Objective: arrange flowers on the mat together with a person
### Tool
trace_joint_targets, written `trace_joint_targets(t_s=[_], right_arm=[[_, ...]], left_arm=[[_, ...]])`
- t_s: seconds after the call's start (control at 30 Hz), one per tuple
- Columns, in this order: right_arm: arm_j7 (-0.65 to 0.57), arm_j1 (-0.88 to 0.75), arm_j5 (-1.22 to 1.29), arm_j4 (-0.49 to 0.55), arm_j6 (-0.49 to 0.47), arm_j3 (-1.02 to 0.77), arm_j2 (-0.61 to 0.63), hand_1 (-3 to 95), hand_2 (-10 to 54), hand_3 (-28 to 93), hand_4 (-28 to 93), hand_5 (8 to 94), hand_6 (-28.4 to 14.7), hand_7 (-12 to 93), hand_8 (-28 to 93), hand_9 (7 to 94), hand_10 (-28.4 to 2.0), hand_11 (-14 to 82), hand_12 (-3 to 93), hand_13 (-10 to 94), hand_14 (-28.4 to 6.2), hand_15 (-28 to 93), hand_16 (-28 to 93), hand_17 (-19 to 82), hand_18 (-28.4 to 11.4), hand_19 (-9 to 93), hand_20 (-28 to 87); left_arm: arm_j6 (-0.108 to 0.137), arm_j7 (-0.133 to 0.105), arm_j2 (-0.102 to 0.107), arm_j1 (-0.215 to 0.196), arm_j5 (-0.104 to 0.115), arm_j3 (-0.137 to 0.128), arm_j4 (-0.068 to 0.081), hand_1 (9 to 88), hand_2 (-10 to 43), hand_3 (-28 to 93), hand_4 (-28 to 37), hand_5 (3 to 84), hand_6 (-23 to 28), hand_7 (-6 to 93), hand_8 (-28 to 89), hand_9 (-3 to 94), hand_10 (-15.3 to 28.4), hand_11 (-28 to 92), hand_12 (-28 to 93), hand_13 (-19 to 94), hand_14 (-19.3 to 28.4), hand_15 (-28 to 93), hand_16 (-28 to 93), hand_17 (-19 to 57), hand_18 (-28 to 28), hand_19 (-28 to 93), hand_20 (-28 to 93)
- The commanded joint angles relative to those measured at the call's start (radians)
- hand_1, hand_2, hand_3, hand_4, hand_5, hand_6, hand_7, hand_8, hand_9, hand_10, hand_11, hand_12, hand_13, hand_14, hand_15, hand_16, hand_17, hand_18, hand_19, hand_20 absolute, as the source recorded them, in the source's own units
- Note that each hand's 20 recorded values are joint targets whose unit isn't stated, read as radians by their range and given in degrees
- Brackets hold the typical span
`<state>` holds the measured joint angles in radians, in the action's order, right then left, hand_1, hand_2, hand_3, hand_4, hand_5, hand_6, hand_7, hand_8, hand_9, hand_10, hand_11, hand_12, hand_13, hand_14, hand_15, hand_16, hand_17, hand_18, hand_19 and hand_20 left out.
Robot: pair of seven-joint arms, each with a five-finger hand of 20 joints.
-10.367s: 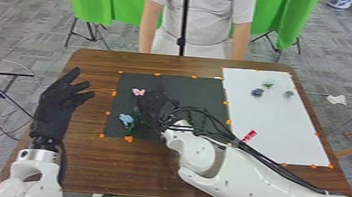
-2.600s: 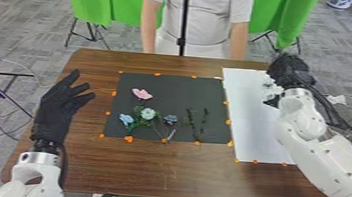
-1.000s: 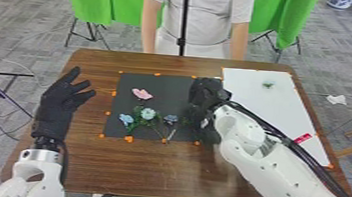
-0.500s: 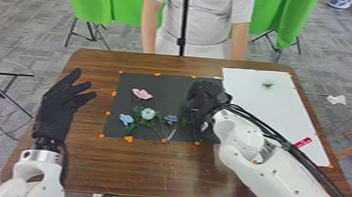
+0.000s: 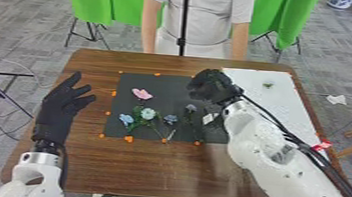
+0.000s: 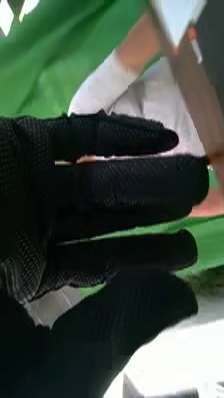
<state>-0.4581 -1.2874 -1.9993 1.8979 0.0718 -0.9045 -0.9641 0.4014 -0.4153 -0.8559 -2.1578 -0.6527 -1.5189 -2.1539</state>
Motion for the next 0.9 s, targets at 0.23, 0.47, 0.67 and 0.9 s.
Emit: trace_joint_targets(t_s=[0.23, 0.47, 0.67, 0.9], right_arm=[[0.143, -0.327, 0.694, 0.147, 0.170, -0.474, 0.025, 24.0, 5.5, 78, -26, 58.4, 0.9, 14, -12, 57.4, -14.6, 16.5, 13.6, 55, -15.2, 46, 11, 17, -19.4, 65, 12], [0.328, -0.520, 0.993, 0.132, 0.172, -0.605, 0.006, 16.8, 11.7, 80, -28, 43.3, 1.7, 13, -12, 43.7, -13.6, 7.8, 12.4, 37, -17.5, 29, 10, 4, -20.9, 50, 10], [0.396, -0.613, 1.030, 0.134, 0.205, -0.643, -0.023, 13.7, 13.2, 80, -28, 37.1, 3.6, 13, -12, 39.5, -12.4, 5.6, 13.2, 30, -17.2, 22, 14, 1, -21.1, 47, 10], [0.434, -0.648, 1.053, 0.125, 0.191, -0.670, -0.053, 12.1, 13.5, 80, -28, 35.5, 4.5, 14, -12, 38.2, -12.0, 5.5, 13.2, 29, -17.2, 20, 16, 1, -21.1, 46, 10]], left_arm=[[0.004, -0.013, 0.001, -0.032, 0.005, -0.007, -0.006, 26.0, 7.2, 78, -25.5, 36.3, 5.4, 11.5, -9, 37.0, 18.2, 25, 10, 29, 27.9, 56, -10, -6.8, 26.6, 53, 22], [0.005, -0.022, 0.005, -0.033, 0.013, -0.002, -0.004, 25.6, 7.0, 78, -26.0, 36.4, 5.0, 10.9, -9, 37.1, 17.9, 24, 9, 29, 27.6, 55, -10, -6.9, 26.7, 53, 22], [0.003, -0.021, -0.004, -0.034, 0.007, -0.008, -0.001, 25.5, 6.9, 78, -26.3, 36.4, 4.8, 10.6, -9, 36.7, 17.6, 23, 9, 29, 27.3, 54, -10, -7.0, 26.7, 52, 22], [-0.006, -0.011, -0.013, -0.032, 0.000, -0.008, 0.003, 25.3, 6.8, 78, -26.7, 36.4, 4.7, 10.5, -9, 36.7, 17.5, 22, 9, 28, 27.1, 54, -9, -7.1, 26.7, 52, 22]])
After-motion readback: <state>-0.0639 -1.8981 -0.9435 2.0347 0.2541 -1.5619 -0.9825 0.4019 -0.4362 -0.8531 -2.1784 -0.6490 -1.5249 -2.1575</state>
